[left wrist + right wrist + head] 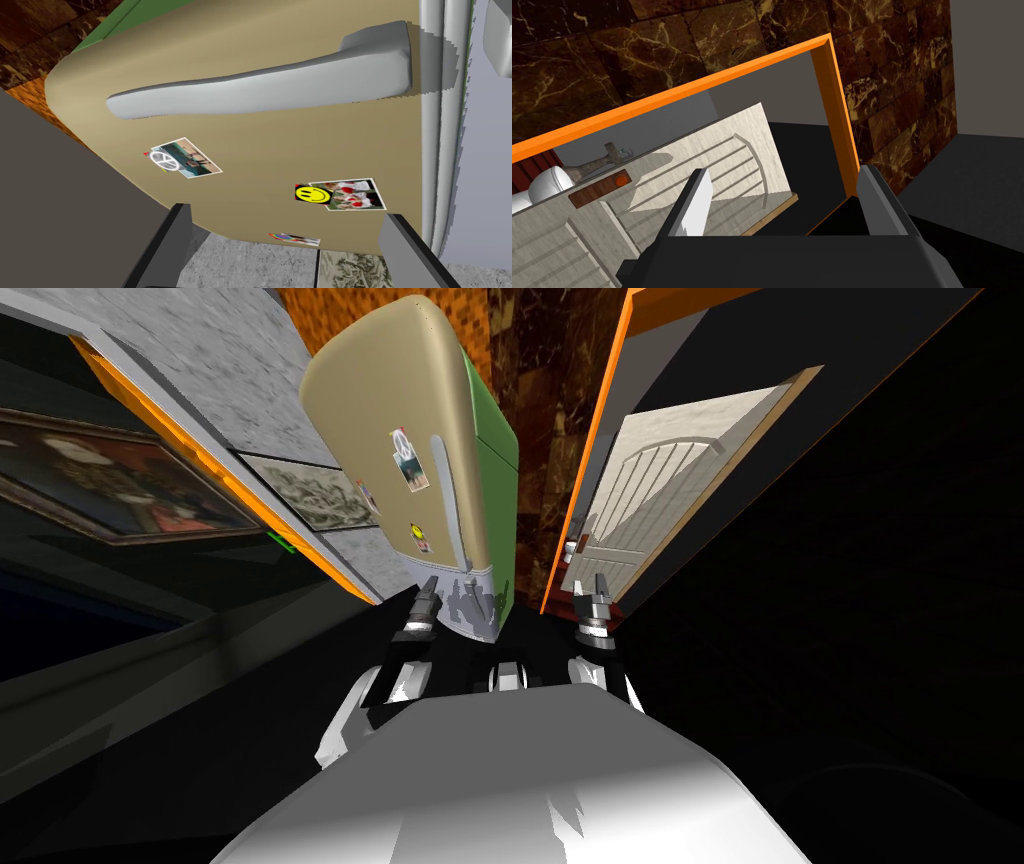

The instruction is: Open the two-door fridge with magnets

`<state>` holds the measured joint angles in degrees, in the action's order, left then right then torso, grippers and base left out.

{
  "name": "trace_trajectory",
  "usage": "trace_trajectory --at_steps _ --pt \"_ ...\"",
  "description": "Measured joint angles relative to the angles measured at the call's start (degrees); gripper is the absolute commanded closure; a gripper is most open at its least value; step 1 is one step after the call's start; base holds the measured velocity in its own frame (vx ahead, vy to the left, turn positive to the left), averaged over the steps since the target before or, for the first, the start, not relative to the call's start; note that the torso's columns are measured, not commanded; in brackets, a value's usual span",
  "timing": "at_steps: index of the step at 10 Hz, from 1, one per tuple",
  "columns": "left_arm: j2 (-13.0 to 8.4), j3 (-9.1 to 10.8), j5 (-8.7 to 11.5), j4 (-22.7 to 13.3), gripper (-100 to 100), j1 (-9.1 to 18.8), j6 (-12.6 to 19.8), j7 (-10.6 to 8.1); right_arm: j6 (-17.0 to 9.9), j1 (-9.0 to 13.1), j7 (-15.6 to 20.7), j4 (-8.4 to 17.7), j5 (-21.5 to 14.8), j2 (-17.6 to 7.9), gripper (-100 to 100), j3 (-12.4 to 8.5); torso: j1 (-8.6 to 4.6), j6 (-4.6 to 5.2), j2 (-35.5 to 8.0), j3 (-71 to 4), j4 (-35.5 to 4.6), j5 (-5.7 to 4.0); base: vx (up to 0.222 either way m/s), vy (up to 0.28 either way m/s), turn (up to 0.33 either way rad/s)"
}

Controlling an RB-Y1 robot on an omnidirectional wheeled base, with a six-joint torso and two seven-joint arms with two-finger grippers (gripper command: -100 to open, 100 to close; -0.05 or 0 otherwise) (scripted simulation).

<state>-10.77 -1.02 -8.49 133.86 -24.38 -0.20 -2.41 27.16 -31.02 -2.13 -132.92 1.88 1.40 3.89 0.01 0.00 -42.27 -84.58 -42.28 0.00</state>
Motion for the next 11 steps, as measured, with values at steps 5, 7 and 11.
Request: trace_trajectory --at_steps 5,7,11 --pt "-2.3 -0.13 -0.5 0.4 -100 0.8 5.4 0.20 0.0 0.0 0.0 0.0 0.0 0.0 0 0.0 0.00 0.00 0.0 0.0 0.0 0.00 0.069 -0.010 -0.042" --pt "-3.6 -0.18 -0.7 0.8 -100 1.1 8.0 0.25 0.0 0.0 0.0 0.0 0.0 0.0 0 0.0 -0.02 0.00 0.0 0.0 0.0 0.00 0.085 -0.010 -0.043" --pt "-6.0 -0.52 -1.4 1.2 -100 2.0 13.4 0.58 0.0 0.0 0.0 0.0 0.0 0.0 0 0.0 -0.04 0.00 0.0 0.0 0.0 -0.01 0.086 -0.013 -0.052"
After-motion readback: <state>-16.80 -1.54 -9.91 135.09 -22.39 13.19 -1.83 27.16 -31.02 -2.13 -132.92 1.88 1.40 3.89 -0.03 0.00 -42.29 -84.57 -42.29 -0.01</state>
